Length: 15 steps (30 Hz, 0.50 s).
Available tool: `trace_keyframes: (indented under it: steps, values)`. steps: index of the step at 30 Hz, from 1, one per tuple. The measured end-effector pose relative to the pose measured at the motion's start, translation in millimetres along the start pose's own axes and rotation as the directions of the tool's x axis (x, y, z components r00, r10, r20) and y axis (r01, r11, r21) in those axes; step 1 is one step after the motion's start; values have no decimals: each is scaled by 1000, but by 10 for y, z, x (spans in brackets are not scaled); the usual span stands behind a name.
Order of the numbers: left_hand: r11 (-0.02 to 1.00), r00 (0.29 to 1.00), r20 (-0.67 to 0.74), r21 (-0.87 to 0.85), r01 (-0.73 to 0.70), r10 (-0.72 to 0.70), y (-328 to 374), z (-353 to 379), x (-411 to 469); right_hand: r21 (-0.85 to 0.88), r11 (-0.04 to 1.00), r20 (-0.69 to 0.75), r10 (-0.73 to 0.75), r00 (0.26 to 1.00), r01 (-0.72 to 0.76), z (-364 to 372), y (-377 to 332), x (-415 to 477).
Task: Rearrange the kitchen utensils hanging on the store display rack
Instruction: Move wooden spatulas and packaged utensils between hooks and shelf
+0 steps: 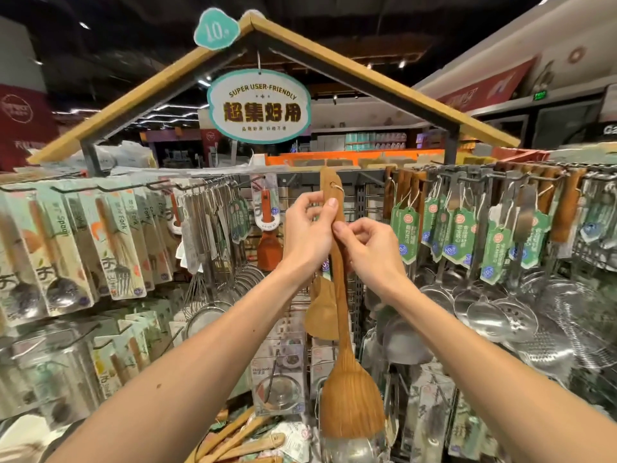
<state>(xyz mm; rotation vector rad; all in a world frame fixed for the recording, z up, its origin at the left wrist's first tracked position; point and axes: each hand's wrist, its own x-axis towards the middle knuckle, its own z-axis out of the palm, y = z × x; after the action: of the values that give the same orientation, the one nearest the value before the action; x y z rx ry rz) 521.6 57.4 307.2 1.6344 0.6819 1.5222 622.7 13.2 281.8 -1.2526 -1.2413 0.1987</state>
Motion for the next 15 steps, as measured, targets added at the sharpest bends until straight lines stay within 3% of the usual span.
trace_keyframes:
  steps: [6, 15]
  values:
    - [999, 999, -39, 30, -26, 27, 21, 23, 127, -97, 995, -41, 10, 999, -14, 71, -32, 142]
    - [952, 994, -73, 290, 96, -78, -117, 58, 544, -227, 970, 28, 97, 995, -88, 208, 206, 527]
